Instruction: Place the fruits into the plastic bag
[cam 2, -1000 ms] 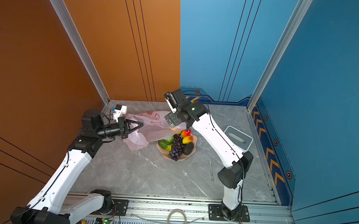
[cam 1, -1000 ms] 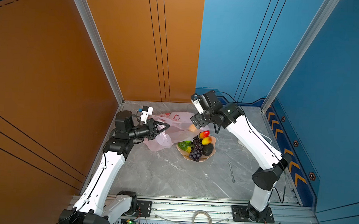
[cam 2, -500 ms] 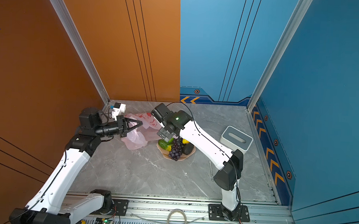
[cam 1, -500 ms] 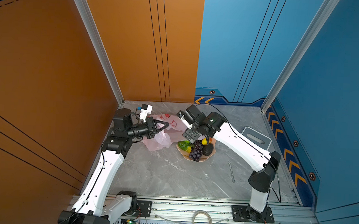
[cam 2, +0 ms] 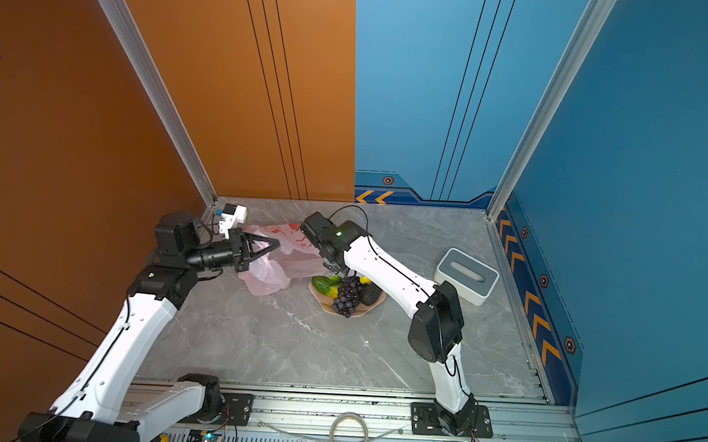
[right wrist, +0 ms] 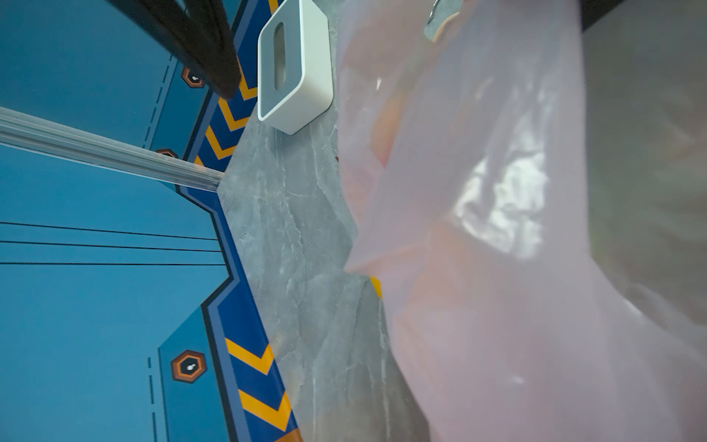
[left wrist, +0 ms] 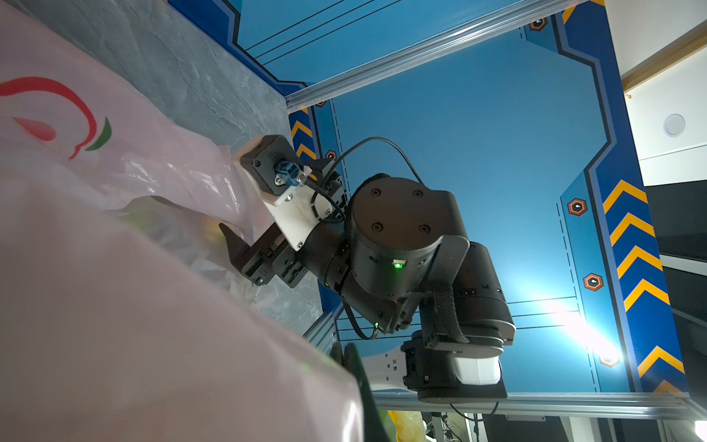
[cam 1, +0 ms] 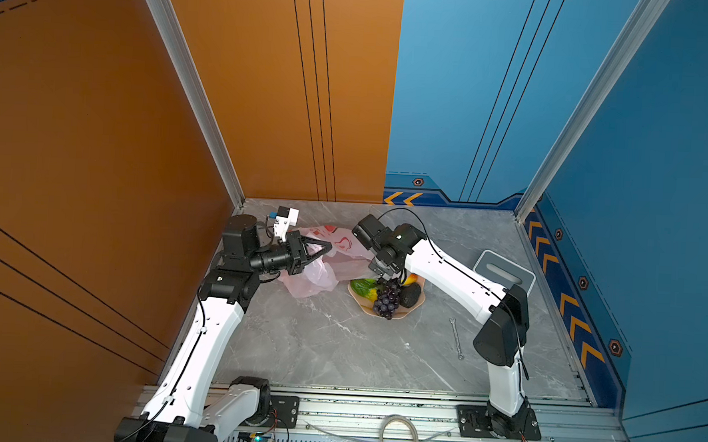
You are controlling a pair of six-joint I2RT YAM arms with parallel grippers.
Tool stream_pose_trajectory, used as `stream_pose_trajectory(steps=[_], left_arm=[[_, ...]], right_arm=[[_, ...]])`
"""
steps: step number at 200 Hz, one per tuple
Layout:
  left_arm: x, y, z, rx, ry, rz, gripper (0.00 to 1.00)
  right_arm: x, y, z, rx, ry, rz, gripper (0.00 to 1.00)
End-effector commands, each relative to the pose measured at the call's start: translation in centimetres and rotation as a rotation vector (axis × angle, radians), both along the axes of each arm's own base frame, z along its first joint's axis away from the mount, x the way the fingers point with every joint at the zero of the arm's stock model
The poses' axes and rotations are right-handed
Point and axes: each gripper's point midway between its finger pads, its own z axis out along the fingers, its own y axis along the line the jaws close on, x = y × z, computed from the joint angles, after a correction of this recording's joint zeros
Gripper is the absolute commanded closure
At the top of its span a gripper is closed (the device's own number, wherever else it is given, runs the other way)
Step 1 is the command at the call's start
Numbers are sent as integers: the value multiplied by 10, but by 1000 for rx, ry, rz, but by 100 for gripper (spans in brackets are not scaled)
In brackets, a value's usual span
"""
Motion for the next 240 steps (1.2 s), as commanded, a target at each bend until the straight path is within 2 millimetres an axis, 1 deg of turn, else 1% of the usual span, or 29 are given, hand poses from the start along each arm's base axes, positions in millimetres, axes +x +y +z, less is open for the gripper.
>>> stream_pose_trajectory(steps=[1,32,51,72,91,118,143,157,163,167,169,173,203,221,240], left_arm=[[-7,2,11,3,-55,-20,100],[-8,7,12,-1,-55,-11,100],[-8,8,12,-1,-56,-6,100],[-8,9,12,-2,-58,-1,100],[-7,9,13,-3,-58,1,100],[-7,10,12,-4,-57,4,100],[-6,11,12,-3,-55,8,100],[-6,11,11,0,-57,10,100],[-5,12,11,3,-57,13,100],[-5,12,10,6,-59,13,100],[-6,12,10,7,-58,12,100],[-5,12,9,10,-57,13,100],[-5,15,4,61,-63,35,100],[-5,20,3,110,-84,68,100],[-8,27,2,202,-111,129,100]], right_arm=[[9,-6,21,-3,-103,-25,2],[13,-16,32,17,-131,-52,8],[19,-30,37,4,-155,-93,12],[23,-44,45,29,-171,-135,20],[23,-50,48,63,-162,-147,35],[14,-41,40,143,-81,-104,58],[7,-34,34,225,-10,-93,74],[2,-30,36,315,35,-95,84],[-1,-27,39,360,52,-95,93],[-3,-24,41,391,62,-92,96],[0,-30,42,411,66,-112,97],[1,-33,45,447,75,-123,100],[-3,-32,71,752,165,-183,100],[-5,-22,91,986,240,-190,100],[-11,-8,121,1210,309,-143,100]])
